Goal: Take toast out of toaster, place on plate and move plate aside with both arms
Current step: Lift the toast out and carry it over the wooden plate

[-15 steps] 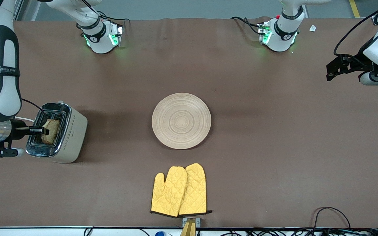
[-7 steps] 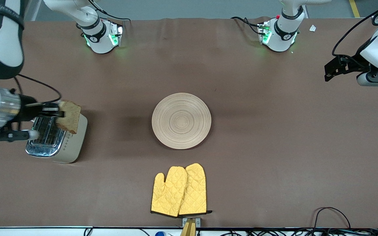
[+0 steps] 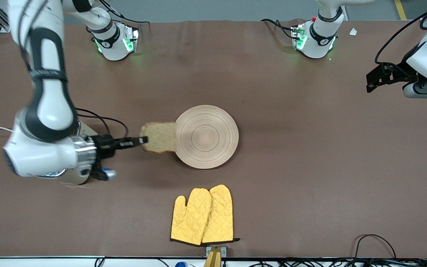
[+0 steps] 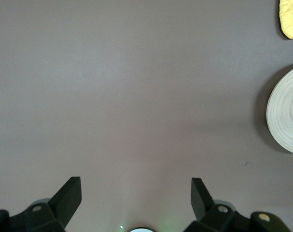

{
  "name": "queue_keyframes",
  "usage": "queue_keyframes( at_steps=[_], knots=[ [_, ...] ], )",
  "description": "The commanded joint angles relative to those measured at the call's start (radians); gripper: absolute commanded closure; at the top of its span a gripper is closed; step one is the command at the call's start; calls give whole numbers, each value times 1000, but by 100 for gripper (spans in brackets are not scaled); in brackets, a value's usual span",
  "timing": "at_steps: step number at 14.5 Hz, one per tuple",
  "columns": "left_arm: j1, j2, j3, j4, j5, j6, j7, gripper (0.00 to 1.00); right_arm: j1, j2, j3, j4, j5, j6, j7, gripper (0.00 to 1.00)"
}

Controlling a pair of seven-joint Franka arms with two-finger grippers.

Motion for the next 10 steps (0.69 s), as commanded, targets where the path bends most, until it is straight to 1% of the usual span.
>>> queue_keyframes(
  at_steps=[1,3,4,5,6,7,8,9,10],
  knots=[
    [-8,6,-3,13,-2,16,0,0,94,-34,-10,-143,90,110,5,96],
    [-11,16,-6,13,-12,27,0,0,127,-33,-10,-188,113,141,0,96],
    [-10,28,-6,13,-46,27,0,0,148,-33,-10,-214,113,173,-4,95],
    [-4,45,-4,13,-99,30,0,0,167,-33,-10,-240,113,217,2,66],
    [4,68,-4,13,-145,41,0,0,174,-31,-12,-260,111,250,-3,11],
    [9,89,-4,13,-184,47,0,0,177,-31,-13,-266,98,265,-12,0],
    [10,112,-3,13,-214,50,1,0,178,-36,-24,-262,63,264,-18,0],
    [9,140,-4,11,-242,62,1,0,174,-52,-35,-256,-41,259,-17,0],
    [7,166,-4,9,-270,72,4,0,174,-101,-44,-245,-183,258,-12,0]
  ],
)
